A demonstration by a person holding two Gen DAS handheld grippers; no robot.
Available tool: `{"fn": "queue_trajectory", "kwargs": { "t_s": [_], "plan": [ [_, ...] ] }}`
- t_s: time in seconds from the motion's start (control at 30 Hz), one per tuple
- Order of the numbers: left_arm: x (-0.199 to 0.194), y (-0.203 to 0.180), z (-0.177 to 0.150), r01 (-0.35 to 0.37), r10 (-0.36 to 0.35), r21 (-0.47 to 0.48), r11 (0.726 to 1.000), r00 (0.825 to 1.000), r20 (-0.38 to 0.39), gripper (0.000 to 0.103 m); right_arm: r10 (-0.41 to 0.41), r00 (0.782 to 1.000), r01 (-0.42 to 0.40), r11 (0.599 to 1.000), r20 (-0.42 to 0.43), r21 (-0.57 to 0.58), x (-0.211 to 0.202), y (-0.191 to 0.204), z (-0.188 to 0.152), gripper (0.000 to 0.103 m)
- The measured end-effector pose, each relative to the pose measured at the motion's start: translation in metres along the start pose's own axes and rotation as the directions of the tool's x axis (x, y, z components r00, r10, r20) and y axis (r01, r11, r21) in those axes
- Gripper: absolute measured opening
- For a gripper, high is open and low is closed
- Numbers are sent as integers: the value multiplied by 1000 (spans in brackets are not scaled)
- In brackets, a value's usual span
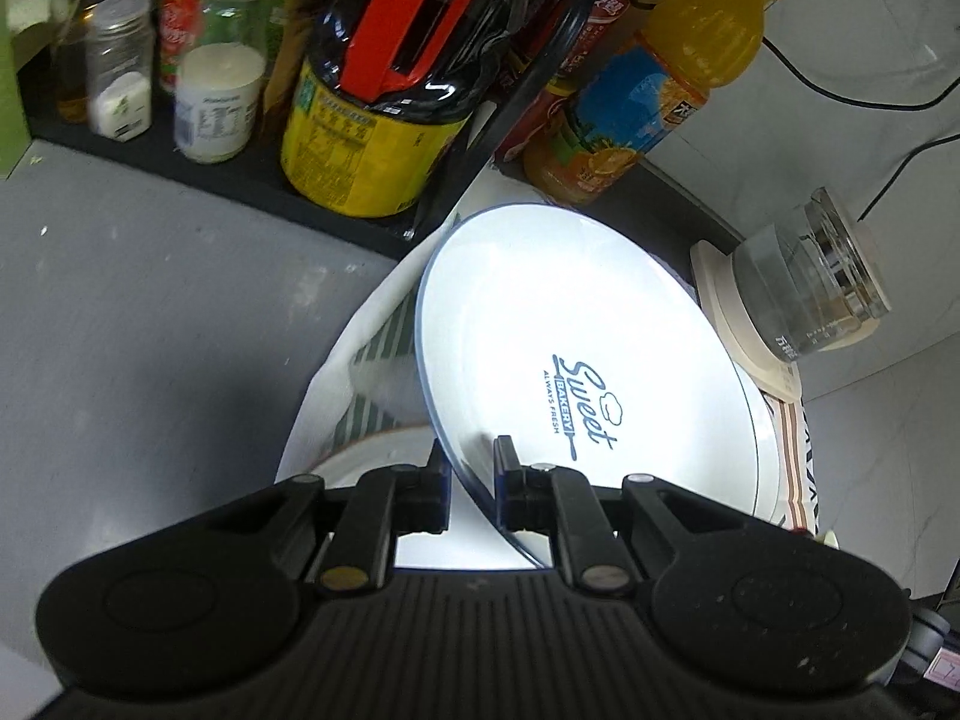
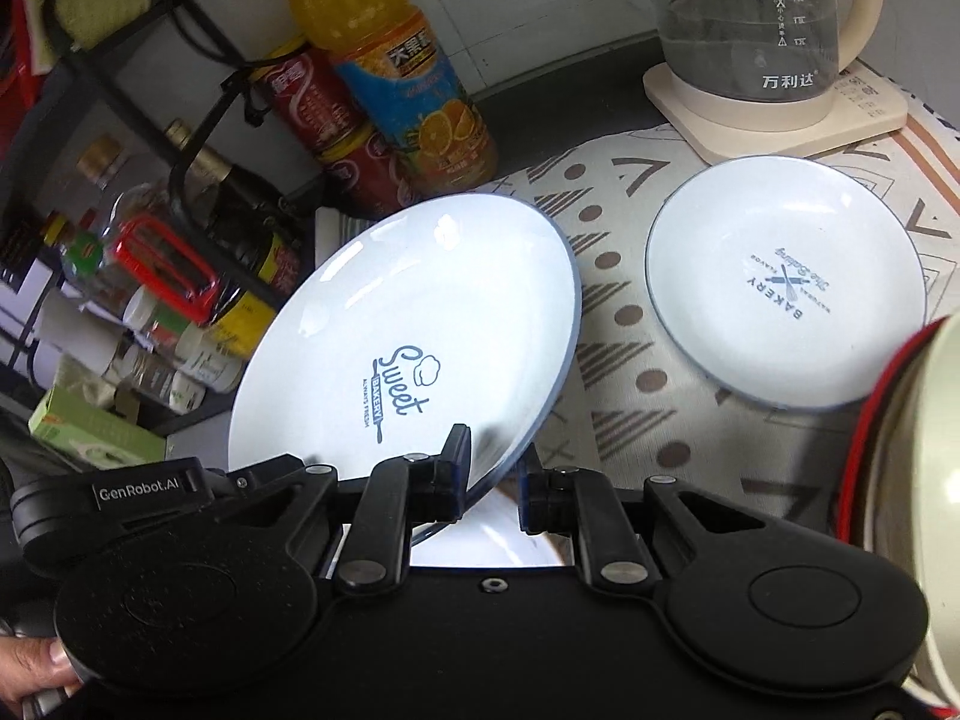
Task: Organize plates and bowls
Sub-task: 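Lift and carry the 'Sweet' plate with both grippers over the brown-rimmed plate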
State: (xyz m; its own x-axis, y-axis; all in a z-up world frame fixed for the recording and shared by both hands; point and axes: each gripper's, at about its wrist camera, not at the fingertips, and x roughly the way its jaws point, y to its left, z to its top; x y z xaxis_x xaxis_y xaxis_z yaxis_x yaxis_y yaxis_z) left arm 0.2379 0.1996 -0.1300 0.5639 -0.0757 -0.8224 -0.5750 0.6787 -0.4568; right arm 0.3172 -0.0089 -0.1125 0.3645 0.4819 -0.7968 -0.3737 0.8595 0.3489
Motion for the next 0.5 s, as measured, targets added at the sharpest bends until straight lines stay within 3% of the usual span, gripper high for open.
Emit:
{"fn": "queue_trajectory", "kwargs": {
  "t_s": [0.5],
  "plan": [
    [-32,15,-56,-25,25,-27,999,1000,9,12,-11,1000,11,997,-11,-74,-31,7,-45,15]
  ]
}}
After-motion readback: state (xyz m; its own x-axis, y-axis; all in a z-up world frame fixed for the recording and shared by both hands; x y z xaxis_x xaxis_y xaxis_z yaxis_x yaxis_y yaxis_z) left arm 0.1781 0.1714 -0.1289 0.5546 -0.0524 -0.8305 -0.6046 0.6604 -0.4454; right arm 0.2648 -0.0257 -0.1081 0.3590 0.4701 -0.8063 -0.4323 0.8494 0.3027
